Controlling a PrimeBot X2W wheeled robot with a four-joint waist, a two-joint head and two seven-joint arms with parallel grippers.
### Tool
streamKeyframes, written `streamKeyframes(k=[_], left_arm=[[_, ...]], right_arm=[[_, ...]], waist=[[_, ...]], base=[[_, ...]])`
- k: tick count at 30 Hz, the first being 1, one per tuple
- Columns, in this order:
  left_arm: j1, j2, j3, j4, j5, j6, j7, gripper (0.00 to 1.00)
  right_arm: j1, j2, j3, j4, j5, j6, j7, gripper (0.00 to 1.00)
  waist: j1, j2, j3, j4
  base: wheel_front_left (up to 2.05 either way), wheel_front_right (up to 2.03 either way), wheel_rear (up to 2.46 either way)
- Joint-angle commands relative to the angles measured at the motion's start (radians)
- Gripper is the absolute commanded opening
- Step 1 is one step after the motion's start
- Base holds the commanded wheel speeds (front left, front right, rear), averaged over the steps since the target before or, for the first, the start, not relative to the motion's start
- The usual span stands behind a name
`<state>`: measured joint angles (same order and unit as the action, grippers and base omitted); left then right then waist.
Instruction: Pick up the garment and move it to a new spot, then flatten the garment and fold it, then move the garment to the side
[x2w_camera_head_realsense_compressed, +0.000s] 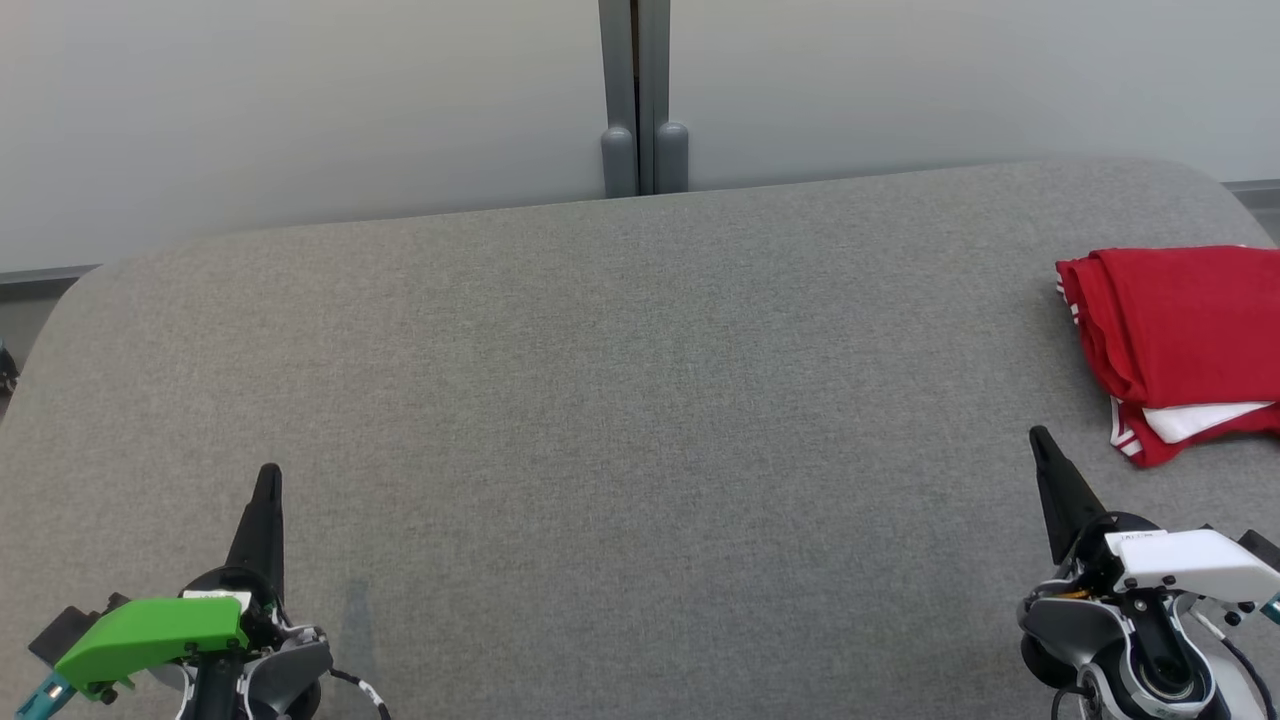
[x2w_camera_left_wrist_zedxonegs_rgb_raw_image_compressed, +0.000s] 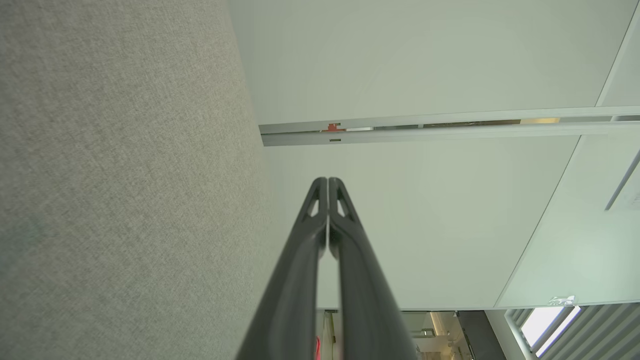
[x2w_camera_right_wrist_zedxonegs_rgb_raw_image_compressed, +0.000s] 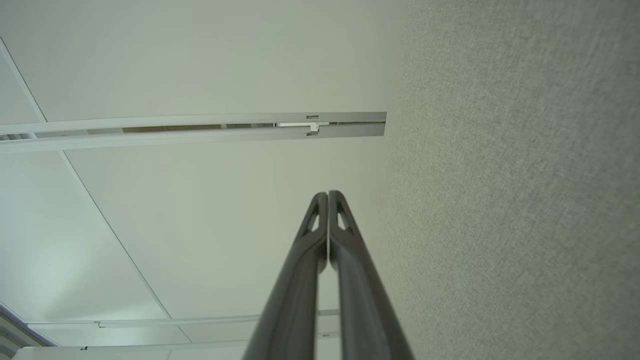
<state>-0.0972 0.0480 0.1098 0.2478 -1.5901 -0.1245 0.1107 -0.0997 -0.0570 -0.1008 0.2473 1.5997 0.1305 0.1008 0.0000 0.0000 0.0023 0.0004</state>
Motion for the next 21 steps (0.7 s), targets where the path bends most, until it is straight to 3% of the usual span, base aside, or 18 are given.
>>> streamKeyframes(k=[1, 21], left_arm=[[-0.019, 0.004, 0.007, -0.004, -0.022, -0.011, 0.004, 0.0], [-0.017, 0.004, 0.008, -0.004, -0.025, -0.01, 0.007, 0.0]], right_arm=[[-0.013, -0.002, -0.004, -0.006, 0.02, 0.0, 0.007, 0.0], [-0.011, 0.0, -0.008, -0.005, 0.02, 0.0, 0.01, 0.0]], waist=[[0.0, 0.0, 0.0, 0.0], [0.0, 0.0, 0.001, 0.0]], base=[[0.0, 0.0, 0.0], [0.0, 0.0, 0.0]])
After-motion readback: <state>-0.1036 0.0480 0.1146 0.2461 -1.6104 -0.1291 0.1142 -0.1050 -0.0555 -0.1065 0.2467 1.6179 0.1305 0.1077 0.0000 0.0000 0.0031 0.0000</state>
